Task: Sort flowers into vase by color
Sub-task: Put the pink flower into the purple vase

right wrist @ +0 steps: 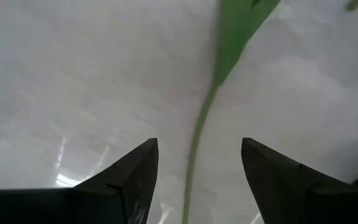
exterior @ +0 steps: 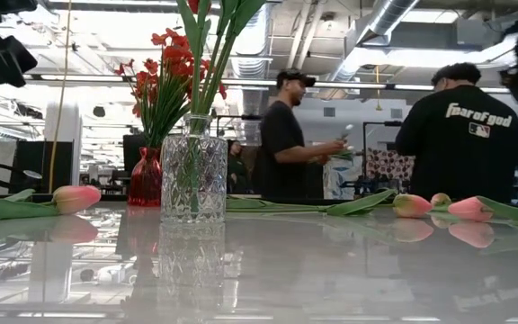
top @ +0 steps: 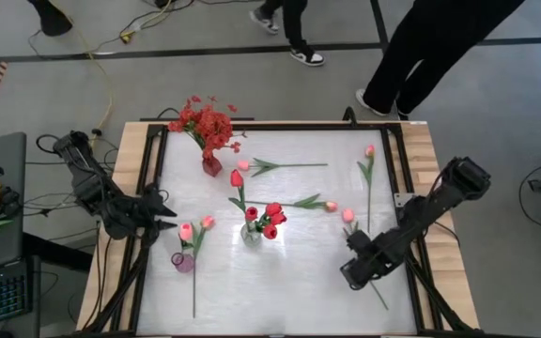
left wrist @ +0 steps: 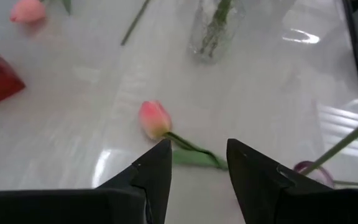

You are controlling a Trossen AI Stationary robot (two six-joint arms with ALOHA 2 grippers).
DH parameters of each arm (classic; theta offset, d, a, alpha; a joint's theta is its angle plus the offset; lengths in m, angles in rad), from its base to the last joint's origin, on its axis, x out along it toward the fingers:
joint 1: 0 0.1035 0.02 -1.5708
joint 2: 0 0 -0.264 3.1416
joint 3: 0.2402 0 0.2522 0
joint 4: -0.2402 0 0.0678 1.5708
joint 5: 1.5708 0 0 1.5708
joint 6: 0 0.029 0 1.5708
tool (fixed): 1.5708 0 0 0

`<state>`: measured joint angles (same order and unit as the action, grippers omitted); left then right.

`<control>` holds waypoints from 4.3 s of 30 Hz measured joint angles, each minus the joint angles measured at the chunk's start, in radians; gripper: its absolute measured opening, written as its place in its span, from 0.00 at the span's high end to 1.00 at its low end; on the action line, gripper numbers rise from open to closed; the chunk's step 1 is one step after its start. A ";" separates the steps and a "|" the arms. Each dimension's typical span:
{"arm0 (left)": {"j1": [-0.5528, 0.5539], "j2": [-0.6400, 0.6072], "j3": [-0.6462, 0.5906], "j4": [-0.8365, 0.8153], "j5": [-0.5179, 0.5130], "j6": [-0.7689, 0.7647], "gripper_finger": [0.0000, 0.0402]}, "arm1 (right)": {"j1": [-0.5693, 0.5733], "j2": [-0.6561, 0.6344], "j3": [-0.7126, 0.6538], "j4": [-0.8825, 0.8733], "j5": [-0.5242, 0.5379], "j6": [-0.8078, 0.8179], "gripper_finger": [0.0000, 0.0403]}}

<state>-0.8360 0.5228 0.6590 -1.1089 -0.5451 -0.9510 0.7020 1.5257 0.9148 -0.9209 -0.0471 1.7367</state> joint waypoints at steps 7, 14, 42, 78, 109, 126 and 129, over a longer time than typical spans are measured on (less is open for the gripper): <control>0.000 0.000 -0.001 0.038 -0.001 0.078 0.65 | 0.082 0.026 -0.006 0.034 0.018 0.138 0.40; 0.000 0.000 -0.001 0.054 -0.002 0.102 0.65 | 0.074 0.108 -0.006 0.089 0.020 0.133 0.50; 0.000 0.000 -0.001 0.054 0.013 0.094 0.65 | 0.062 0.100 0.014 0.015 0.089 0.131 0.96; 0.000 -0.145 -0.001 0.296 -0.027 0.373 0.65 | 0.083 -0.126 0.268 0.430 1.167 -0.754 0.96; 0.000 -0.172 -0.001 0.291 -0.063 0.355 0.65 | -0.038 0.456 0.367 1.899 0.691 -1.880 0.96; 0.000 -0.172 0.000 0.206 -0.176 0.376 0.65 | -0.085 0.671 0.738 1.658 0.631 -1.892 0.96; 0.000 -0.172 0.000 0.207 -0.176 0.376 0.65 | -0.096 0.725 0.784 1.657 0.616 -1.878 0.96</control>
<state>-0.8364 0.3504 0.6586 -0.9024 -0.7208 -0.5755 0.6061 2.2504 1.6991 0.7365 0.5687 -0.1413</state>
